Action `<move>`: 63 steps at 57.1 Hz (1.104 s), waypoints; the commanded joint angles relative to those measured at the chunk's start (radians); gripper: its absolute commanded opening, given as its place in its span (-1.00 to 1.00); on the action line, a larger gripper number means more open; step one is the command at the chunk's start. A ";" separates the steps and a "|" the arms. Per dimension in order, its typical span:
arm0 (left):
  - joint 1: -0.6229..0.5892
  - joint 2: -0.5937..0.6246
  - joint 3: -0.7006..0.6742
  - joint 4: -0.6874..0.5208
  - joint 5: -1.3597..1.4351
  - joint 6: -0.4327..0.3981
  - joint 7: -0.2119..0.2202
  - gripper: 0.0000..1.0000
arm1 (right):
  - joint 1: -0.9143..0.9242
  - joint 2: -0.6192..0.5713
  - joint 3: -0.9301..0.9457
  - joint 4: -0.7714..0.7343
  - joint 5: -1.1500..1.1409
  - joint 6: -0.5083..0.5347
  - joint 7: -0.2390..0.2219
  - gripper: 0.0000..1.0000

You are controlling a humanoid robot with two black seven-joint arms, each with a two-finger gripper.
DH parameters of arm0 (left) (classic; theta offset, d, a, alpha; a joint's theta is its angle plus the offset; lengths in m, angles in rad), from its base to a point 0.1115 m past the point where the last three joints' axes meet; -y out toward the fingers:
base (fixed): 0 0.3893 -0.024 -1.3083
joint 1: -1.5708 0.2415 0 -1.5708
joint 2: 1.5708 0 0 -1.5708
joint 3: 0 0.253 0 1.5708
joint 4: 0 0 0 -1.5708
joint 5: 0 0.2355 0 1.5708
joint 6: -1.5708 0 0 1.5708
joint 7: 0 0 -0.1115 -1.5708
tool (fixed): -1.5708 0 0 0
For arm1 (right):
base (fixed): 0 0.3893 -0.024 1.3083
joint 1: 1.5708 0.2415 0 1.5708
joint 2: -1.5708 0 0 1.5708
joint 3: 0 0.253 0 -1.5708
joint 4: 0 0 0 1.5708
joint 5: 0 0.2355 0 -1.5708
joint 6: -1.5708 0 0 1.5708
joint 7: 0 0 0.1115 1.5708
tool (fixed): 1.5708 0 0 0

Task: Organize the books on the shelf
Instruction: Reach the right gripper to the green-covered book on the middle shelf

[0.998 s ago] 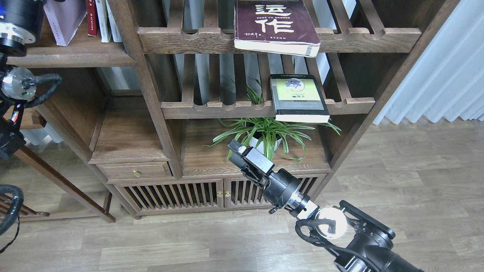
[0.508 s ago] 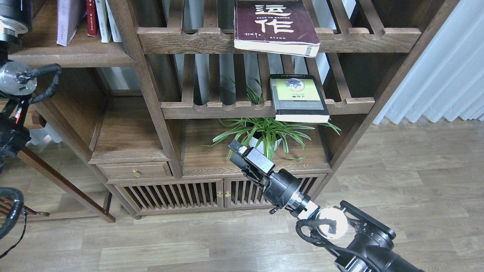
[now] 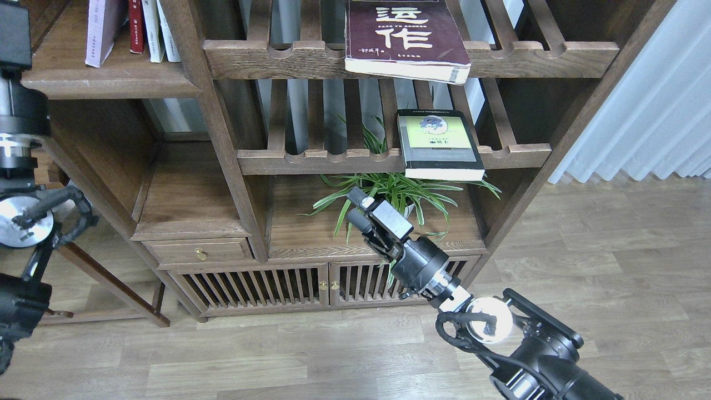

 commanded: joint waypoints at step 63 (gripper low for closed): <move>0.178 -0.230 0.112 -0.035 -0.001 -0.119 0.088 1.00 | 0.132 0.083 0.282 -0.234 0.053 -0.375 0.163 0.94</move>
